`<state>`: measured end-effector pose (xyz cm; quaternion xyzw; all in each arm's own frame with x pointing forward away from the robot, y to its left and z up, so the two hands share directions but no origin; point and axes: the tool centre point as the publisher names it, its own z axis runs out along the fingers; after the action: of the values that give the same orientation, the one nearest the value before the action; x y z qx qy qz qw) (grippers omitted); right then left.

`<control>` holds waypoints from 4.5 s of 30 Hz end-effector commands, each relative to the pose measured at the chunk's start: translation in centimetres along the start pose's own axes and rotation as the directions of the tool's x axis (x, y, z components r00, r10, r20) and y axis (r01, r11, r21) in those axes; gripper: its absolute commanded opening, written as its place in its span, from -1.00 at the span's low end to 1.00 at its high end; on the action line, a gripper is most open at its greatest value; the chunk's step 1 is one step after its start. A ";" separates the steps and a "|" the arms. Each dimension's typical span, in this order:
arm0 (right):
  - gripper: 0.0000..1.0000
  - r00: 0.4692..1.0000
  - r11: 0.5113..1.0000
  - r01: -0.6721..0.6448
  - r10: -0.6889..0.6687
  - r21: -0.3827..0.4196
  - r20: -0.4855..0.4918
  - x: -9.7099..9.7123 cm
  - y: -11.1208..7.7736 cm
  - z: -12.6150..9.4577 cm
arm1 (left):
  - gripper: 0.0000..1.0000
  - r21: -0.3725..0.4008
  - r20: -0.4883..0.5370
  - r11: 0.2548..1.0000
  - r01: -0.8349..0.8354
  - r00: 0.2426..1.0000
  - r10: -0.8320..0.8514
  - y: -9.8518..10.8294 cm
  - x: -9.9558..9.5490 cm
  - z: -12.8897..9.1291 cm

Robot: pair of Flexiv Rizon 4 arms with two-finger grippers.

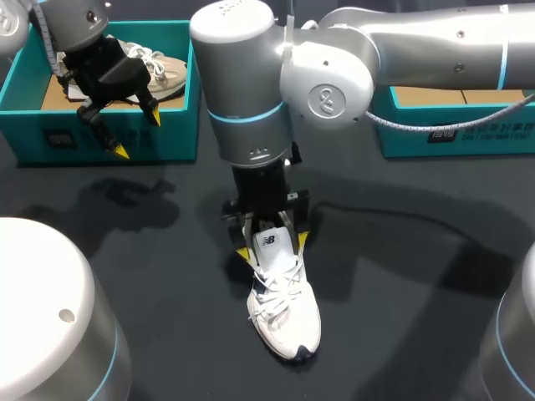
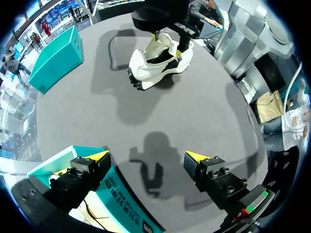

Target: Take the shoe out of the shoebox, open the shoe tongue, remove and reinsert the insole, then place the shoe into the shoebox

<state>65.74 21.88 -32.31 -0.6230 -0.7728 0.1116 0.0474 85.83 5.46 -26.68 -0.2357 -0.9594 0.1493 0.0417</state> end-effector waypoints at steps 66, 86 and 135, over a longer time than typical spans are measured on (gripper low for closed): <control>-0.27 0.999 0.997 0.025 -0.023 -0.071 0.030 -0.7 1.8 -0.6 | 1.00 -0.002 -0.002 1.000 -0.001 1.000 0.001 0.0 0.0 0.0; -0.25 0.997 0.992 0.062 -0.058 -0.109 0.042 -1.1 3.6 -1.9 | 1.00 -0.002 -0.002 1.000 -0.001 1.000 0.001 0.0 0.0 0.0; 1.00 0.491 0.446 0.871 -0.765 -0.207 0.417 -1.7 9.0 -8.9 | 1.00 -0.002 -0.002 1.000 -0.001 1.000 0.001 0.0 0.0 0.0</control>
<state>76.34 23.61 -25.30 -0.1440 -0.9801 0.0049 -0.1368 85.83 5.46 -26.68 -0.2357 -0.9594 0.1493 0.0418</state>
